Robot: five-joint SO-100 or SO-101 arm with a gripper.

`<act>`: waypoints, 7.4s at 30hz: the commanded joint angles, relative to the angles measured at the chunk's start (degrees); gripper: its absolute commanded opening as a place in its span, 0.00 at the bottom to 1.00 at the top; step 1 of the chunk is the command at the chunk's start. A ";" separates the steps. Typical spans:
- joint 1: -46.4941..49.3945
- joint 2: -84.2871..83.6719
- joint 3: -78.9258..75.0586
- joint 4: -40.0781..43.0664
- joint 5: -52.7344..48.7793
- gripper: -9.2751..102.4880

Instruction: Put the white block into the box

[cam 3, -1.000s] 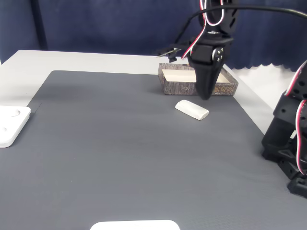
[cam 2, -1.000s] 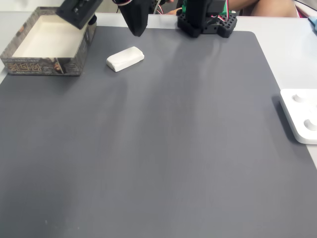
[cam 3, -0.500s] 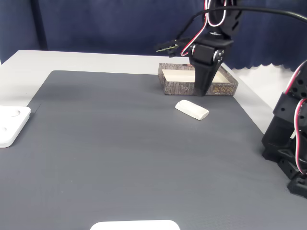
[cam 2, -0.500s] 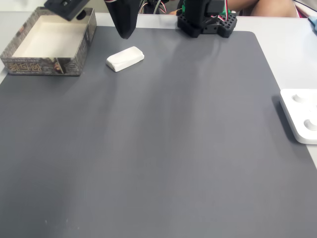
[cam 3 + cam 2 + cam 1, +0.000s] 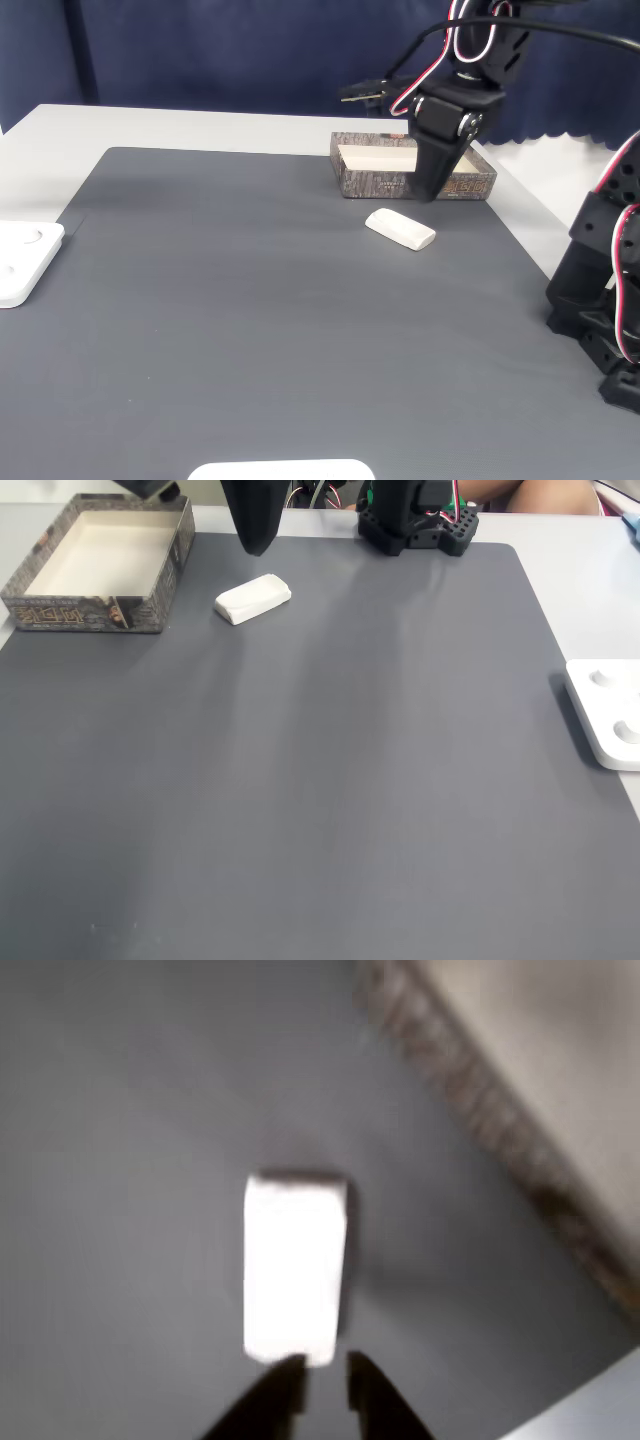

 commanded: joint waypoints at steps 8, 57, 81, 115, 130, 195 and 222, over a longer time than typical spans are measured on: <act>-0.88 1.76 -0.18 -3.52 -1.49 0.29; 3.78 -8.53 -1.05 -10.11 -2.11 0.32; 1.85 -12.04 -3.60 -10.37 -1.05 0.30; -1.58 -13.97 -5.19 -7.56 0.44 0.07; -1.23 -3.60 -18.81 10.11 1.23 0.07; 16.61 -55.55 -76.55 16.17 69.26 0.07; 15.64 -57.13 -76.73 14.24 63.28 0.31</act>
